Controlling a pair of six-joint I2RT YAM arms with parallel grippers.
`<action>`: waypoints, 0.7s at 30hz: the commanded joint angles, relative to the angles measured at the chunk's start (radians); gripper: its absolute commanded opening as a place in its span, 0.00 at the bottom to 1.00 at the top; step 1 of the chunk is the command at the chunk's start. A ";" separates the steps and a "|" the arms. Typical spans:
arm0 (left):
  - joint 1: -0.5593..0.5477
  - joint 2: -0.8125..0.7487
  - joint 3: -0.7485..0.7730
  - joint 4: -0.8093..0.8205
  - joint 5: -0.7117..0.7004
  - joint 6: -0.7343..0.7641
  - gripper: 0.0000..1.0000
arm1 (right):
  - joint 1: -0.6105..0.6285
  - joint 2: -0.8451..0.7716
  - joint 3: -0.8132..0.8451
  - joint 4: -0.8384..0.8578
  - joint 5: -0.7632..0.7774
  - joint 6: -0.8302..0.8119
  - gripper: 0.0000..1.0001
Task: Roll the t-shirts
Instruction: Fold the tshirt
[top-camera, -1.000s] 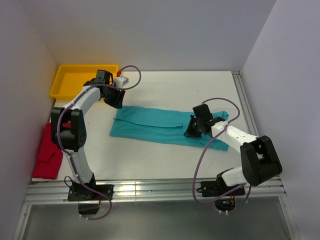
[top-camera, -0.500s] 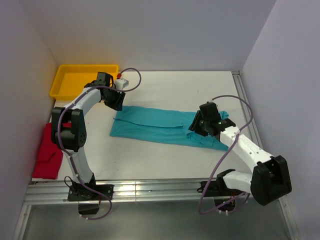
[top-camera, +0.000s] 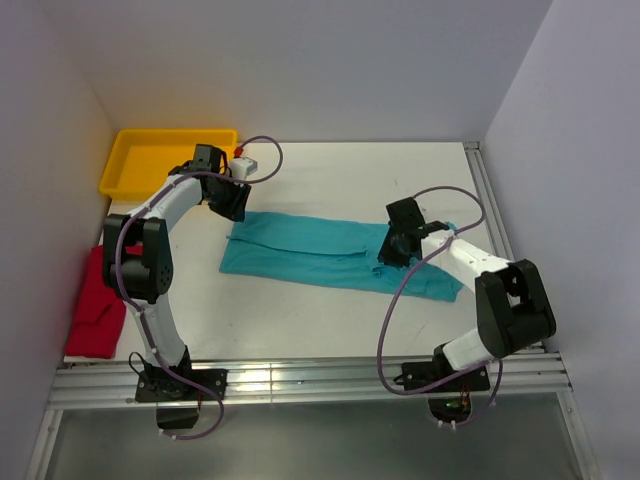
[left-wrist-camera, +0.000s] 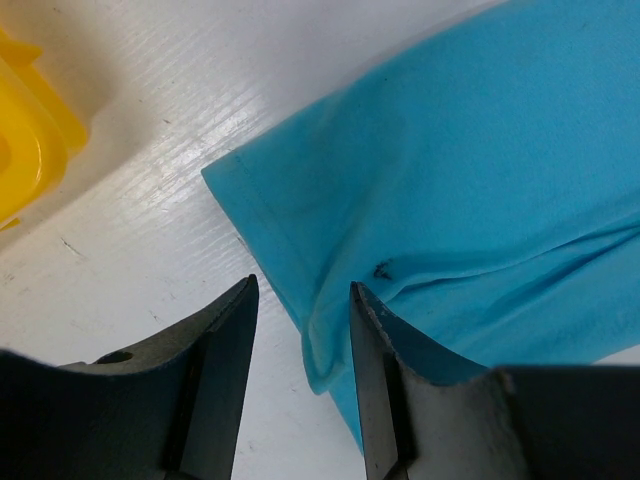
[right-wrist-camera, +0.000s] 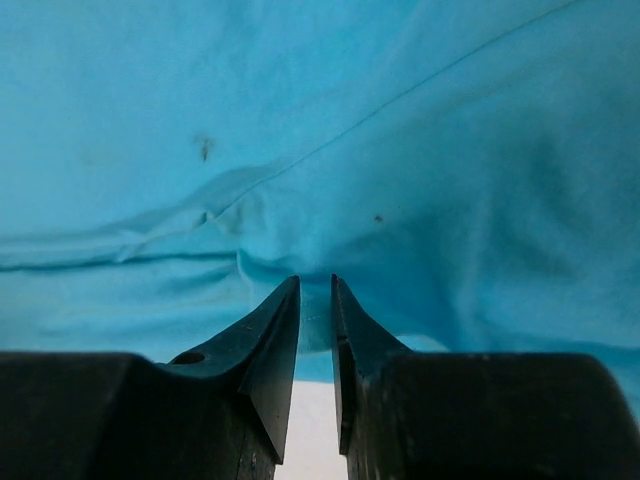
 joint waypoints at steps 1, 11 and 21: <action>-0.004 -0.002 0.019 0.017 0.024 0.008 0.47 | 0.024 -0.062 -0.053 0.025 -0.072 0.005 0.26; -0.004 -0.002 0.002 0.026 0.027 0.013 0.48 | 0.062 -0.088 -0.125 0.049 -0.104 0.045 0.24; -0.004 -0.010 -0.001 0.031 0.019 0.012 0.49 | -0.039 -0.320 -0.111 -0.092 0.029 0.082 0.27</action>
